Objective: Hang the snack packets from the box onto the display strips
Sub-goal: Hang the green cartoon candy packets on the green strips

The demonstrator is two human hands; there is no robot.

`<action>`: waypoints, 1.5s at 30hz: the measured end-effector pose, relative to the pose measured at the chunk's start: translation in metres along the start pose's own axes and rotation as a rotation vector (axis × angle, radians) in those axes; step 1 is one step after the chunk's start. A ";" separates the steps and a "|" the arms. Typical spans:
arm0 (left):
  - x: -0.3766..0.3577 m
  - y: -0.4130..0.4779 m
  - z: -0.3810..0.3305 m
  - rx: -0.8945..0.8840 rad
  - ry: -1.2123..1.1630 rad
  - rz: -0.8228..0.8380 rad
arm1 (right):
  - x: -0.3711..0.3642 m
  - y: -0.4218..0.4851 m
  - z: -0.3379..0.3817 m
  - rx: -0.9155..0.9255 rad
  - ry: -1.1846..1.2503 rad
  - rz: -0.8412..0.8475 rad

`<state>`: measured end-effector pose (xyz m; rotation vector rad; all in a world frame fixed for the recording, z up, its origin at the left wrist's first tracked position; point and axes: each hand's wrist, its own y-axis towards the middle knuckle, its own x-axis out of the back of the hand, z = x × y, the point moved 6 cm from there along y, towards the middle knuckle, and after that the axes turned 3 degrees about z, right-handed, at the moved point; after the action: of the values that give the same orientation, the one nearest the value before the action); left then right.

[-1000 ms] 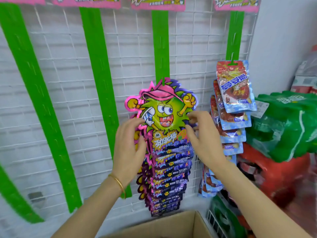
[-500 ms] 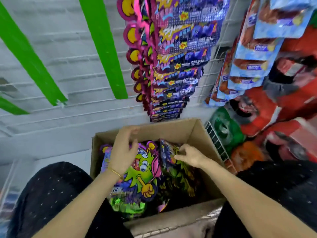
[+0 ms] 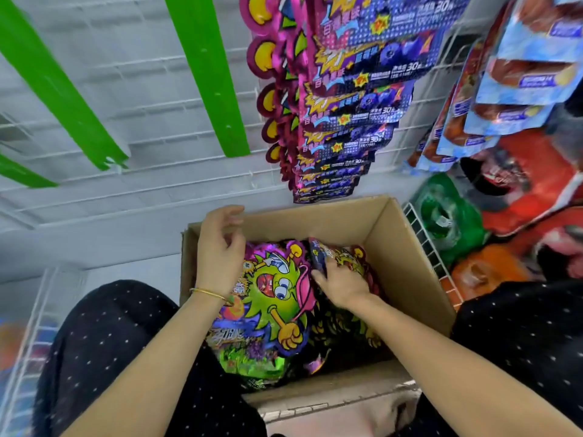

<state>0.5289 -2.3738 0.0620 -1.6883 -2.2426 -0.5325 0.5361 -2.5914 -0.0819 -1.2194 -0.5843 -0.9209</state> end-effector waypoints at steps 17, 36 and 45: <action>-0.081 -0.045 -0.016 1.049 -1.034 0.651 | 0.131 -0.111 0.032 0.526 0.382 0.006; -0.010 -0.056 -0.075 0.686 -0.756 0.800 | 0.171 -0.144 -0.028 0.141 1.471 0.017; 0.017 -0.012 -0.108 0.612 -0.769 0.714 | 0.267 -0.169 0.002 0.421 1.368 -0.124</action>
<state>0.5129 -2.4110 0.1641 -2.3133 -1.6468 0.9975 0.5343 -2.6759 0.2229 -0.0118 0.2656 -1.3904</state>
